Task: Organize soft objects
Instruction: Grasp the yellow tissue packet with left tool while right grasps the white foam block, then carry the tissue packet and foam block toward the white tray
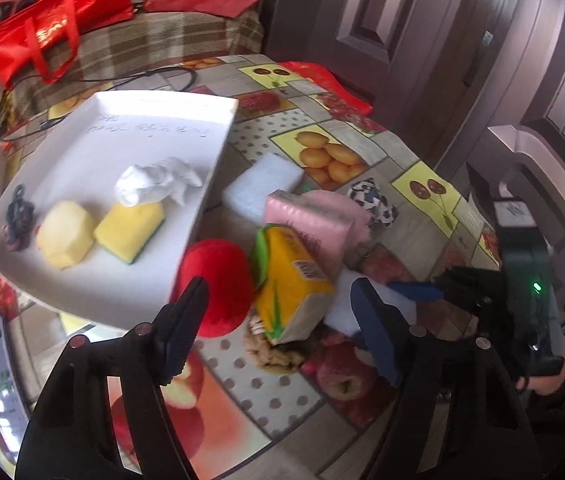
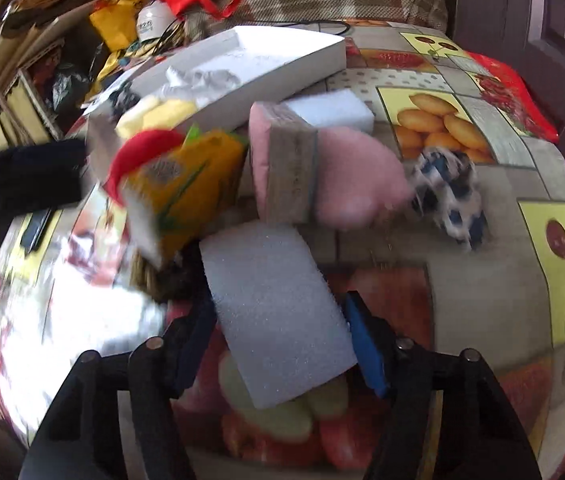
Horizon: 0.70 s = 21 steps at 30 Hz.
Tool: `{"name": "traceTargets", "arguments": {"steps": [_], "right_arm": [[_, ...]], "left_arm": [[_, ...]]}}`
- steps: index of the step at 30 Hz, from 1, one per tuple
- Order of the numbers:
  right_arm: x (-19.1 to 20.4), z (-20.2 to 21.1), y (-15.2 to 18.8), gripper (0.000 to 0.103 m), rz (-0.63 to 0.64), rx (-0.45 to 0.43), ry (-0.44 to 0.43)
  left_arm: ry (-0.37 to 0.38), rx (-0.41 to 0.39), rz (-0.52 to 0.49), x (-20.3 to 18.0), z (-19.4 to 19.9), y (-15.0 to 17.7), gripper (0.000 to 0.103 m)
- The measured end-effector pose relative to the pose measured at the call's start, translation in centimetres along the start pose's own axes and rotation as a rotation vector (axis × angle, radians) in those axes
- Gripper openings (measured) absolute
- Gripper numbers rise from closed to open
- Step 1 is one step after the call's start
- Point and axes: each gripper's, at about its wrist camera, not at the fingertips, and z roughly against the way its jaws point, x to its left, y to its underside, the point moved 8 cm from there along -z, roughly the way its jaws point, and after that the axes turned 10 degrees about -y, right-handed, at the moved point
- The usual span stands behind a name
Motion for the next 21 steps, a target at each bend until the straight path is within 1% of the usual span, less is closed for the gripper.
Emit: {"name": "traceTargets", "arguments": {"steps": [2,6,7,8,9,10,12,14,17,21], "right_arm": [[-0.2,0.8,1.4,0.064,-0.018,-0.001,0.000],[-1.4,2.7,3.5,0.064,-0.104,-0.020,-0.001],[-1.7,2.9,3.4,0.064,-0.124,-0.025,-0.002],[-2.2,3.3,3.7,0.064,-0.152,-0.032,-0.001],[-2.7,3.7,3.9,0.064,-0.173,-0.038,0.004],[-3.2,4.1,4.1,0.064,-0.194,-0.044,0.011],[-3.8,4.9,4.2,0.064,-0.219,-0.060,0.020],[-4.3,5.8,4.2,0.064,-0.237,-0.082,0.025],[-4.4,6.9,3.7,0.064,-0.250,-0.120,0.023],[-4.0,8.7,2.1,0.064,-0.248,-0.184,0.017]], "left_arm": [[0.010,0.009,-0.028,-1.1,-0.7,0.0,0.074],[-0.010,0.040,-0.082,-2.8,-2.7,0.2,0.074],[-0.033,0.046,-0.099,-2.9,-3.2,0.3,0.069],[-0.068,0.058,-0.121,-2.9,-3.9,0.5,0.051],[-0.074,0.069,-0.125,-2.9,-4.2,0.9,0.042],[-0.063,0.072,-0.115,-2.8,-4.3,1.0,0.035],[-0.049,0.058,-0.100,-2.5,-3.8,1.0,0.032],[-0.031,0.049,-0.091,-2.5,-3.2,1.2,0.025],[-0.005,0.029,-0.072,-2.5,-1.6,1.4,0.024],[0.053,-0.017,-0.010,-2.2,1.4,1.8,0.024]]}}
